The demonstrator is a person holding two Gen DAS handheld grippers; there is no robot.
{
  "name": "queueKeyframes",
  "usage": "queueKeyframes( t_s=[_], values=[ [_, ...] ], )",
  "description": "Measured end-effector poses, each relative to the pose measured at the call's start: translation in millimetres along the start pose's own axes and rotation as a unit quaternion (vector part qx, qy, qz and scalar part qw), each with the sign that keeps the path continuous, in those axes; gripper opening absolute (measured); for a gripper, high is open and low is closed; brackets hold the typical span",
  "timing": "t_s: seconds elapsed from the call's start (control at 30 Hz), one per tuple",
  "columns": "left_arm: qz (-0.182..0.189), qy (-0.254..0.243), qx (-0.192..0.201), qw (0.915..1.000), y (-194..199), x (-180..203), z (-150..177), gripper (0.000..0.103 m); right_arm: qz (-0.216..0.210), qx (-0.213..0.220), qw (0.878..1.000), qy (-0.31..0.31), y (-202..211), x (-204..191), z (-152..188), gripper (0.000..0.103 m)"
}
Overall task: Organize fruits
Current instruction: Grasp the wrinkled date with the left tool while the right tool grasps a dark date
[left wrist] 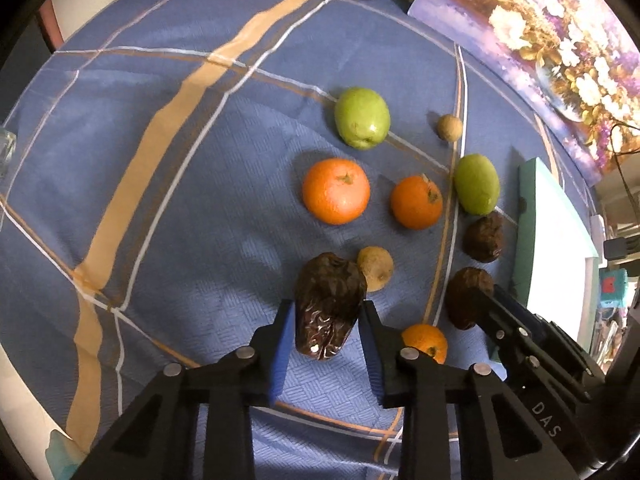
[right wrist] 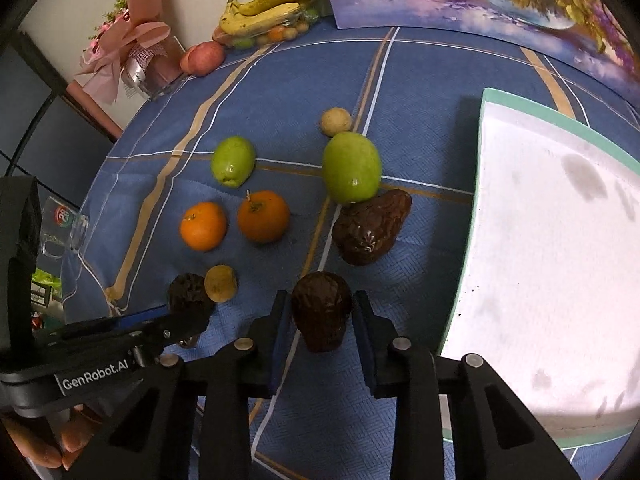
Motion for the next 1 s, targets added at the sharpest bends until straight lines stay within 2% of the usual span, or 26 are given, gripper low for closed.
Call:
queueKeyframes(
  t_s=[0.13, 0.17, 0.3, 0.37, 0.6, 0.7, 0.73, 0.77, 0.83, 0.93, 1.0],
  values=[
    [-0.012, -0.009, 0.036, 0.9993, 24, 1, -8, 0.030, -0.006, 0.011, 1.000, 0.001, 8, -2, -1, 0.032],
    [-0.013, -0.011, 0.047, 0.9987, 30, 2, -11, 0.021, -0.010, 0.017, 1.000, 0.000, 13, -3, -3, 0.032],
    [-0.015, -0.016, 0.071, 0.9973, 43, 6, -15, 0.022, -0.018, 0.043, 0.999, -0.007, 33, -2, -11, 0.032],
    [-0.014, -0.019, 0.075, 0.9969, 47, 7, -13, 0.010, -0.015, 0.056, 0.998, -0.008, 42, 0, -14, 0.032],
    [-0.012, -0.016, 0.084, 0.9963, 50, 4, -17, 0.010, -0.027, 0.076, 0.996, -0.027, 62, 4, -22, 0.032],
    [-0.019, -0.005, 0.069, 0.9974, 42, -4, -15, 0.013, -0.027, 0.078, 0.996, -0.028, 64, 5, -22, 0.032],
    [-0.019, -0.002, 0.063, 0.9978, 39, -5, -14, 0.019, -0.026, 0.078, 0.996, -0.027, 63, 4, -22, 0.032],
    [-0.020, -0.001, 0.058, 0.9981, 37, -5, -12, 0.034, -0.025, 0.076, 0.996, -0.027, 62, 4, -22, 0.032],
    [-0.014, -0.005, 0.044, 0.9989, 31, -2, -8, 0.050, -0.022, 0.071, 0.997, -0.030, 59, 7, -20, 0.032],
    [0.003, -0.011, 0.031, 0.9995, 25, 5, -2, 0.050, -0.012, 0.058, 0.998, -0.034, 54, 13, -16, 0.032],
    [-0.001, -0.010, 0.023, 0.9997, 22, 4, 3, 0.050, -0.007, 0.052, 0.998, -0.035, 52, 15, -12, 0.032]
  ],
)
Point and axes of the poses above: each gripper's, at about its wrist camera, not at the fingertips, and y roughly against the way its jaws point, x to its right, z to its underside, the point moved 10 cm from there along -y, roughly the way its jaws point, and after that the axes turned 13 degrees about -y, right-handed, at the moved point
